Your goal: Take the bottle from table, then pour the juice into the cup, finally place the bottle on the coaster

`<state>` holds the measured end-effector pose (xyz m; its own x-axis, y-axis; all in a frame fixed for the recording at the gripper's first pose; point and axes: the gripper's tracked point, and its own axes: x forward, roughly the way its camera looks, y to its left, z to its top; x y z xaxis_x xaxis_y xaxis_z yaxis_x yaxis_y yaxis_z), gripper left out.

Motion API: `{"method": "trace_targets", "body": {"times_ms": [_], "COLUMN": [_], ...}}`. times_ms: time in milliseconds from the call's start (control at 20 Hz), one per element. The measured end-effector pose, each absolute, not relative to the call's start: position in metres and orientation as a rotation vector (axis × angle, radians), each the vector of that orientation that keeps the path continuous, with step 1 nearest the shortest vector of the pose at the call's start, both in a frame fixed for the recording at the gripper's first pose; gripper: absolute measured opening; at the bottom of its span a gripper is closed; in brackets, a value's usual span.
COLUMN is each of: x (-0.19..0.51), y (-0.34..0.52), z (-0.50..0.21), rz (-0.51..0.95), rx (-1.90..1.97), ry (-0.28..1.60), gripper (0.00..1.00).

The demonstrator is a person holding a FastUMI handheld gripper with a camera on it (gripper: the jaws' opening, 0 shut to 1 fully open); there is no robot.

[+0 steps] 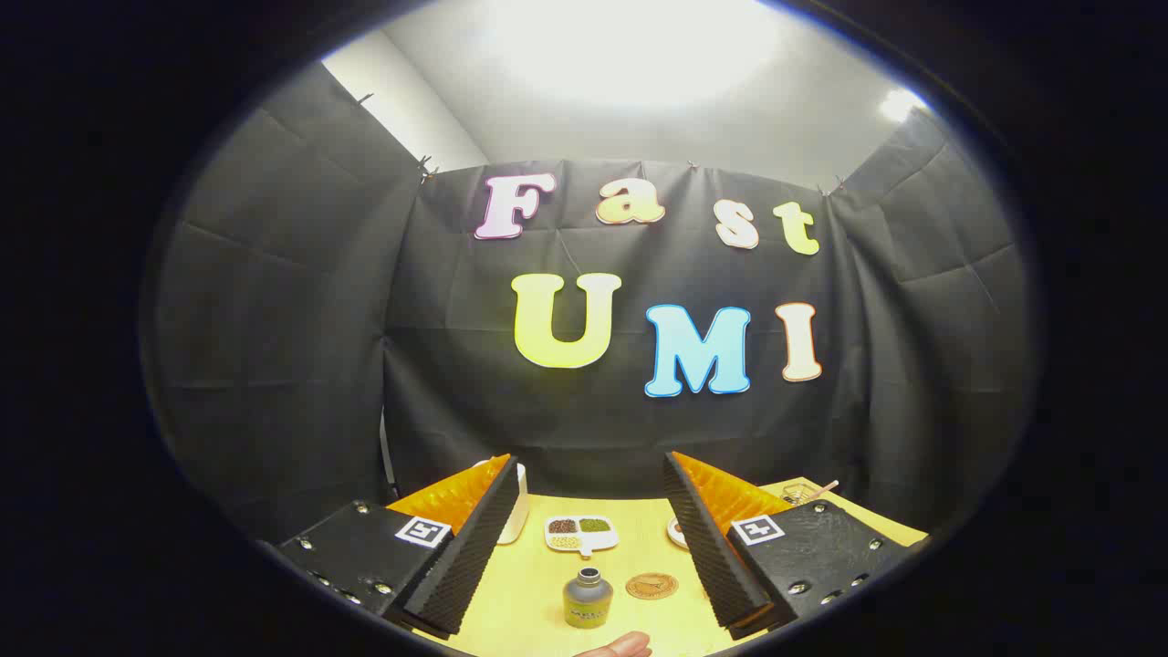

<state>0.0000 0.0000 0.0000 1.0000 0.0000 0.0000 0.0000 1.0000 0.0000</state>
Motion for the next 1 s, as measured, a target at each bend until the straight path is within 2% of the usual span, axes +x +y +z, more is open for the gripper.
{"method": "trace_targets", "body": {"times_ms": [600,1000], "x": [0.002,0.010], "y": [0.007,-0.005], "z": [-0.010,-0.041], "rz": [0.040,-0.017], "rx": [-0.014,-0.044], "ry": [-0.053,-0.011], "gripper": [0.97,0.97]}}
